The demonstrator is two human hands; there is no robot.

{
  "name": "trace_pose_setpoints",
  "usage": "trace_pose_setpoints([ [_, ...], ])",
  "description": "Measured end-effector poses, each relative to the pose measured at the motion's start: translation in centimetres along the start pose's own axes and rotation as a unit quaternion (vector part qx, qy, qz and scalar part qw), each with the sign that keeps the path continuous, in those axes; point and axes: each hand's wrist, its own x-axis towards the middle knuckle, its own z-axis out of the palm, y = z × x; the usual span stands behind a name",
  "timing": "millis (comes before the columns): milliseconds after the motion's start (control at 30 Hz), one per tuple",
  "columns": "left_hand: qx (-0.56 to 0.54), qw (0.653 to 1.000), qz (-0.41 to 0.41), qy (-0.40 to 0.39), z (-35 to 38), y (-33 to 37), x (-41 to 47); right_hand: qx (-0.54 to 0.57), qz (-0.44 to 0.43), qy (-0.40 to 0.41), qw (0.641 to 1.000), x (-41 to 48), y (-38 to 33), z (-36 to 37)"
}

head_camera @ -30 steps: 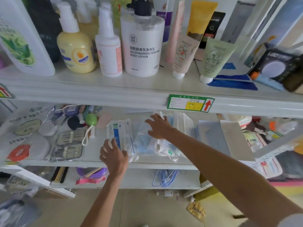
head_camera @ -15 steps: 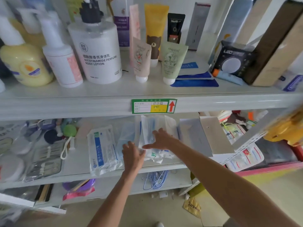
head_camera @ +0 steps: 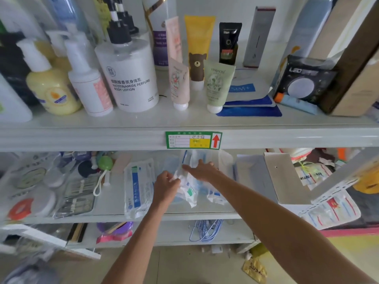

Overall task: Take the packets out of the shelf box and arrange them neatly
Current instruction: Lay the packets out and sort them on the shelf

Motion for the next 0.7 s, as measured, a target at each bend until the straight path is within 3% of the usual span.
trace_pose_setpoints([
  [133, -0.121, 0.986, -0.07, 0.093, -2.3, -0.6, 0.9, -0.019, 0.018, -0.003, 1.0, 0.2, -0.2, 0.0],
  [300, -0.264, 0.932, -0.112, 0.223, -7.2, -3.1, 2.2, -0.111, 0.028, 0.002, 0.993, -0.4, -0.1, 1.0],
  [433, -0.13, 0.942, -0.161, 0.266, -10.0, -7.7, 2.0, -0.172, 0.019, 0.018, 0.985, -0.6, -0.5, 1.0],
  [533, -0.046, 0.954, -0.208, 0.212, -9.9, -10.8, 1.2, -0.211, -0.011, 0.003, 0.977, -0.2, -0.1, 0.0],
  [600, 0.026, 0.966, -0.196, 0.167, -9.6, -11.6, 0.9, -0.217, -0.036, -0.001, 0.976, 0.0, 0.6, -0.6],
  [700, 0.094, 0.973, -0.163, 0.135, -9.7, -11.0, 1.2, -0.233, -0.085, 0.079, 0.965, 0.0, 1.9, -1.1],
])
